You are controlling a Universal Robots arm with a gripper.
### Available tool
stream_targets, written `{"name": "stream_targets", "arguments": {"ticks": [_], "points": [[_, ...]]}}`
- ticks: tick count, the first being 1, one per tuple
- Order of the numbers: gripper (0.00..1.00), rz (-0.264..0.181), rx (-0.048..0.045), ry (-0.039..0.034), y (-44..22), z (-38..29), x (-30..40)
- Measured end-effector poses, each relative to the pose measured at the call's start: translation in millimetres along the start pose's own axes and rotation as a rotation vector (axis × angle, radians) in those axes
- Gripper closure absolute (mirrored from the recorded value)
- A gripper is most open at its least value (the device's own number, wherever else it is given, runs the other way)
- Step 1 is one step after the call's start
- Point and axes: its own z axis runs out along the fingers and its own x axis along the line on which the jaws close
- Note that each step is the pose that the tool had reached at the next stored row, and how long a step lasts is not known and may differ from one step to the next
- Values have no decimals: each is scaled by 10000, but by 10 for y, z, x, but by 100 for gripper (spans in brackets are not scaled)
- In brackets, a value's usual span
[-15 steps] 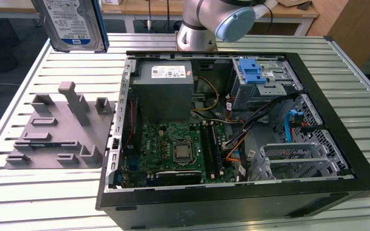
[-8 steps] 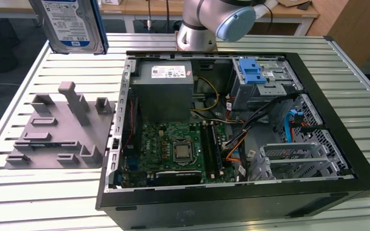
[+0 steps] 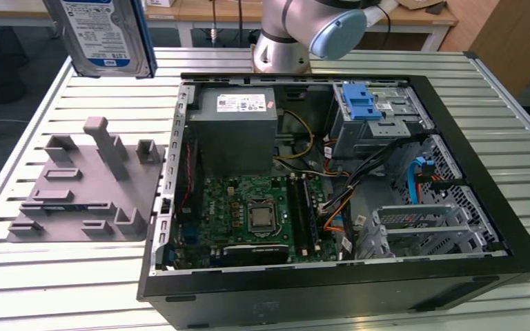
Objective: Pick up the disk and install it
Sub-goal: 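Pick up the disk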
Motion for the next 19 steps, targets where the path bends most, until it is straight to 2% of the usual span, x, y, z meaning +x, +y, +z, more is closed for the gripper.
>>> {"name": "stream_targets", "arguments": {"ticks": [13,19], "points": [[64,-1,1,-1,-34,0,-2],[64,-1,1,-1,-88,-1,-6]]}}
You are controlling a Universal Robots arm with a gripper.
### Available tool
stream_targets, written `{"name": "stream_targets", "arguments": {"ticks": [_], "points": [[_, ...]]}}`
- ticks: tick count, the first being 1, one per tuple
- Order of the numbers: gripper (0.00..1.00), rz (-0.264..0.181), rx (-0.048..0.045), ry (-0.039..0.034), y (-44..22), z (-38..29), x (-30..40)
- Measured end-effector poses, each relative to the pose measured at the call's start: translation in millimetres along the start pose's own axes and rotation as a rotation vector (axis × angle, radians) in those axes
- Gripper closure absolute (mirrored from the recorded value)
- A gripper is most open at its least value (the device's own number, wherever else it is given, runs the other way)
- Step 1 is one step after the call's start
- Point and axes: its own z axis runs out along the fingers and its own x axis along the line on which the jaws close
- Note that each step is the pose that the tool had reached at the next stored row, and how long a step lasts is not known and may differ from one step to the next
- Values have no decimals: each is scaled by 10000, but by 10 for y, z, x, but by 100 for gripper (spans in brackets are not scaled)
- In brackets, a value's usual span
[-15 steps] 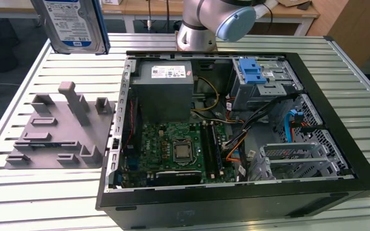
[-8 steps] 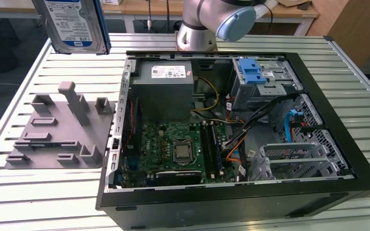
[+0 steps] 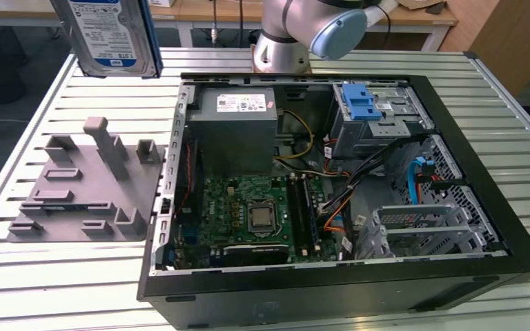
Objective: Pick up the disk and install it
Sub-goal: 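Pick up the disk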
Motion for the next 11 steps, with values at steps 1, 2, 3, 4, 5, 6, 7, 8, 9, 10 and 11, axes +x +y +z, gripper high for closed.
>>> {"name": "stream_targets", "arguments": {"ticks": [1,2,3,4,5,6,7,8,9,10,11], "points": [[64,0,1,0,-13,0,-1],[64,0,-1,0,-31,0,-2],[64,1,0,0,-56,0,-4],[64,1,0,0,-85,-1,-6],[64,0,1,0,-118,-1,-8],[64,0,-1,1,-149,-2,-10],[64,0,-1,1,-177,-2,-12],[64,0,-1,1,-201,-2,-13],[64,0,0,1,-223,-2,-15],[64,0,0,0,-245,-2,-16],[64,0,0,0,-269,-2,-18]]}}
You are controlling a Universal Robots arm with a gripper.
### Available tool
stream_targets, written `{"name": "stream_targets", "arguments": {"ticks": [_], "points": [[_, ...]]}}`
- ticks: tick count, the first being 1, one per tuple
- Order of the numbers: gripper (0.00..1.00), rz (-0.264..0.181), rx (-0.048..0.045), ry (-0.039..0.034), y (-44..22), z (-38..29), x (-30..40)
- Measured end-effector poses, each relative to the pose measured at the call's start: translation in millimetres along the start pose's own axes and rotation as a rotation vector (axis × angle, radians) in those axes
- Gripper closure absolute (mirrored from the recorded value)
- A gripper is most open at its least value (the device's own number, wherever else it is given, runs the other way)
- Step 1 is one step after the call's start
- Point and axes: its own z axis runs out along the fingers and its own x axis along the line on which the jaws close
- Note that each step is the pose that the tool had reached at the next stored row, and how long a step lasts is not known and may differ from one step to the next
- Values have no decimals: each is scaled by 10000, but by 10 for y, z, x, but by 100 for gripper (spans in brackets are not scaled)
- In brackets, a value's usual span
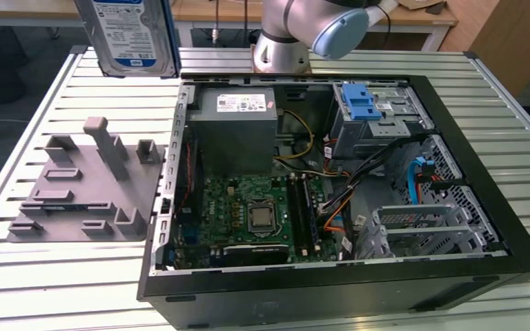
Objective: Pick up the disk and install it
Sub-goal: 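Pick up the disk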
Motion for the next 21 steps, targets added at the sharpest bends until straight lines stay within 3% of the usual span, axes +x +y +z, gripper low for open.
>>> {"name": "stream_targets", "arguments": {"ticks": [5,13,16,21], "points": [[64,0,0,1,-117,-1,-8],[64,-1,-1,1,-120,-1,6],[64,0,-1,1,-124,0,70],[64,-1,-2,1,-140,6,240]]}}
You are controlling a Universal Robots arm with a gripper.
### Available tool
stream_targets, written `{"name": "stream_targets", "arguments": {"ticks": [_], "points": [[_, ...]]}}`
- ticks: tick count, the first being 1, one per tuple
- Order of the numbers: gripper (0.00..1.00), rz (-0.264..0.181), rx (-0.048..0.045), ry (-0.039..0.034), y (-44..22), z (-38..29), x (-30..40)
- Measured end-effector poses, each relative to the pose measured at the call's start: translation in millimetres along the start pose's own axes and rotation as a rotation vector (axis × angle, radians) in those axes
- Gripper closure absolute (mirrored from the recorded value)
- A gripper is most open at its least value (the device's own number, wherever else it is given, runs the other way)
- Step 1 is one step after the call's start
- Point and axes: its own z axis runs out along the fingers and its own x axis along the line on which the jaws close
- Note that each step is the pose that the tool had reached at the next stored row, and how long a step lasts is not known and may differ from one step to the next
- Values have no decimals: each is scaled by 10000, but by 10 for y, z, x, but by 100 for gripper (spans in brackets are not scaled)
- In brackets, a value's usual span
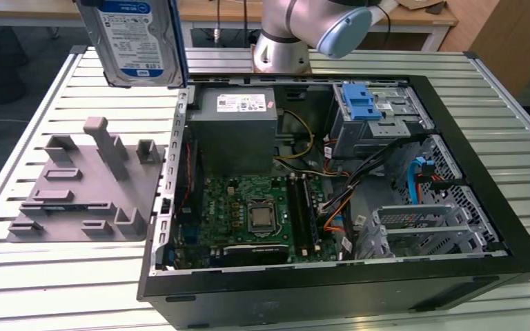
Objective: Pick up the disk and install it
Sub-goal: 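Pick up the disk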
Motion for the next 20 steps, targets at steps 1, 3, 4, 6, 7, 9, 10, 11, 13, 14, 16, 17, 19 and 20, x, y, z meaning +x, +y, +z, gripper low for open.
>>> {"name": "stream_targets", "arguments": {"ticks": [1,3,4,6,7,9,10,11,13,14,16,17,19,20], "points": [[64,1,-3,0,-9,1,30],[64,1,-11,-1,-45,5,72],[64,0,-17,0,-73,6,82],[64,1,-28,1,-146,8,88],[64,1,-38,3,-183,9,88],[64,-1,-61,4,-270,13,86],[64,-1,-73,4,-312,15,83],[64,0,-86,5,-354,16,80],[64,-1,-116,8,-441,19,75],[64,-2,-130,9,-483,20,73],[64,-1,-157,9,-567,24,69],[64,-1,-164,11,-606,25,68],[64,-3,-170,12,-679,26,68],[64,-2,-171,12,-708,27,71]]}}
